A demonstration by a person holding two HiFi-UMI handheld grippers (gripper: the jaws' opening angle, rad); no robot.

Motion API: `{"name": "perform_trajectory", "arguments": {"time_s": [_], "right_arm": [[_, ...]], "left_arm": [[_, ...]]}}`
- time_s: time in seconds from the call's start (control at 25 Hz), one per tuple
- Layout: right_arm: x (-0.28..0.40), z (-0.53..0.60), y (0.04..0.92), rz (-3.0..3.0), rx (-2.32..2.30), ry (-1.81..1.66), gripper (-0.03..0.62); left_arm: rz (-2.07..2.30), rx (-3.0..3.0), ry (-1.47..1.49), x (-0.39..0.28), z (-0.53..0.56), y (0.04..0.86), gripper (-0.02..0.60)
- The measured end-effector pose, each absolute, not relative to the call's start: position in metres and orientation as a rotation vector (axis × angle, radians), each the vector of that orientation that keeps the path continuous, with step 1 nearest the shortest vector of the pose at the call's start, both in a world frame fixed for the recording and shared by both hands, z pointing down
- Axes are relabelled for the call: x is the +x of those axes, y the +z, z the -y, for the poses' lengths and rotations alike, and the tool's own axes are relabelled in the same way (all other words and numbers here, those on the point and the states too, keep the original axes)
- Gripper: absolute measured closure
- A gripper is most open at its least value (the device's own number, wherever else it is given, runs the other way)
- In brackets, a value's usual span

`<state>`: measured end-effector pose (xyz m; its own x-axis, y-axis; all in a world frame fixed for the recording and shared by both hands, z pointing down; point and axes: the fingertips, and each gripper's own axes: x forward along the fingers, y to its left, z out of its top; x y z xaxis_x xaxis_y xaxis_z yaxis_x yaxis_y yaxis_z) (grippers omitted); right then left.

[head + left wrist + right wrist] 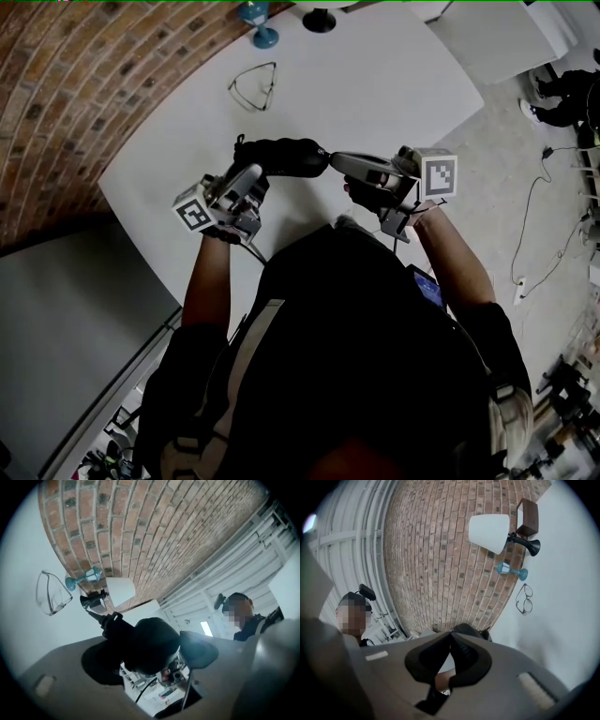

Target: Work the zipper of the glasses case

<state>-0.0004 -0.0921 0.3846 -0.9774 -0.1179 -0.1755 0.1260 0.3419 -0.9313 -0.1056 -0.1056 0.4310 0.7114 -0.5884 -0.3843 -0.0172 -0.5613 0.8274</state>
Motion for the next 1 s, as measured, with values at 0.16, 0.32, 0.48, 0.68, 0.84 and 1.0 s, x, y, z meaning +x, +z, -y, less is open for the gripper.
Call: {"name": "perform_trajectory", "arguments": {"time_s": [0.16, 0.32, 0.48, 0.68, 0.84, 1.0], "right_arm": [[0.001, 0.091, 0.381, -2.399, 0.019, -1.680, 0.589], [-0.005, 0.085, 0.384, -2.442, 0.029, -1.665, 0.589], [-0.006, 0.082, 0.387, -2.464, 0.024, -1.675, 0.589], [-0.012, 0.082, 0.386, -2.486, 0.019, -1.662, 0.589], [-0.012, 0.084, 0.390, -2.503, -0.021, -1.670, 0.588], [-0.010, 0.087, 0.389, -2.497, -0.073, -1.662, 0.589]], "left_arm": [[0.475, 2.171, -0.529, -0.091, 0.089, 0.455, 0.192], [0.491, 2.206, -0.362, -0.088, 0.075, 0.476, 0.181], [0.551, 2.229, -0.189, -0.085, 0.068, 0.498, 0.181], [0.636, 2.243, -0.084, -0.093, 0.063, 0.520, 0.181], [0.716, 2.378, 0.034, -0.081, 0.065, 0.510, 0.181], [0.790, 2.589, 0.175, -0.047, 0.073, 0.483, 0.180]]}}
